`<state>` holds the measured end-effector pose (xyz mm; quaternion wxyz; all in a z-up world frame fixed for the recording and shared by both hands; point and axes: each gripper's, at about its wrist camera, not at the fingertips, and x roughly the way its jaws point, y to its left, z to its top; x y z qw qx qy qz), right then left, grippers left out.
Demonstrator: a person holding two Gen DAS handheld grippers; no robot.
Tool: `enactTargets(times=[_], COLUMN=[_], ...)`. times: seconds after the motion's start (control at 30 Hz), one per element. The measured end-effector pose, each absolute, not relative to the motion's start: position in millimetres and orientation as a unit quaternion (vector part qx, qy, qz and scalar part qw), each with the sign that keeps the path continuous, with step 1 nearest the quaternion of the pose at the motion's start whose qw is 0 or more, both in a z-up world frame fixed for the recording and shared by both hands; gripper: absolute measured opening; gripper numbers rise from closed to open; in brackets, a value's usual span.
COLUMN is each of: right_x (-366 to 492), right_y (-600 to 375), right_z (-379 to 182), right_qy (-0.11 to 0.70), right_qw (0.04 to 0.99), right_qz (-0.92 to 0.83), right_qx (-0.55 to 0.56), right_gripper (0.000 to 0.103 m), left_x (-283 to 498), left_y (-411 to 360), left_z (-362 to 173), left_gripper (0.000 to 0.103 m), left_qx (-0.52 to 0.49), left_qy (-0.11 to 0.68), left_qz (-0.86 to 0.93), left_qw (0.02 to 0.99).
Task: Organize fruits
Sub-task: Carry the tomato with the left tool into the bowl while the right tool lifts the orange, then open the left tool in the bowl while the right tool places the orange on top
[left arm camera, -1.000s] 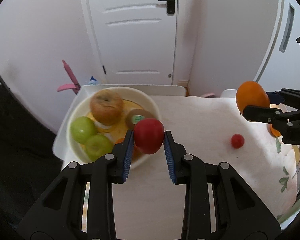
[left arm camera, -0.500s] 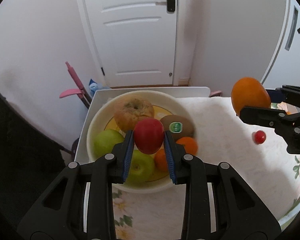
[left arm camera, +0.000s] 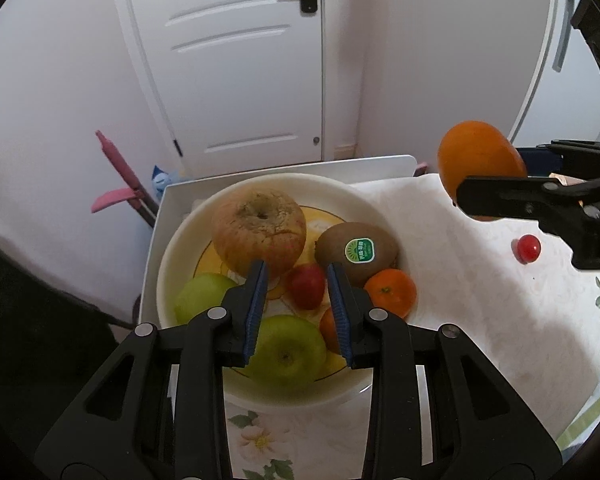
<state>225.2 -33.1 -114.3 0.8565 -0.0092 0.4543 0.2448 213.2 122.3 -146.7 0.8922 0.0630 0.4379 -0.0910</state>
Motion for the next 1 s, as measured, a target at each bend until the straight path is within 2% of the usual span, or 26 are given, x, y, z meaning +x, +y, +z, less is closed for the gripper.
enactTargets(times=[0.03,0.07,0.1,0.17,0.53,1.0], right_x=[226.3,227.4,228.3,230.3,249.3,292.1], right_y=[-32.3,-31.8,-31.5,-30.0,-12.1,24.0], right_z=[-114.6,-114.2,-113.7,-112.2,-117.9,-159.0], right_qy=[0.455,0.455,0.455,0.455,0.456,0.458], right_qw=[0.857,0.857,0.857,0.857,0.845,0.825], right_qz=[0.244,0.243,0.243,0.243,0.275,0.324], right_qx=[-0.008,-0.008,-0.008,-0.011,-0.037,-0.063], right_gripper=[0.057,0.057,0.057,0.057,0.057,0.057], left_x=[212.5,210.9,208.6,201.8,194.7,194.4], left_y=[123.0,125.2,127.2,133.4,158.2,182.2], left_z=[-146.3,-145.1,-142.8,-134.7,-133.3,-152.0], left_gripper=[0.056,0.088,0.103,0.103,0.103,0.103], left_qx=[0.065,0.065,0.063,0.052,0.035,0.019], left_qy=[0.437,0.434,0.428,0.410,0.419,0.435], left_qz=[-0.090,-0.088,-0.085,-0.083,-0.048,-0.019], left_qw=[0.892,0.894,0.898,0.907,0.906,0.900])
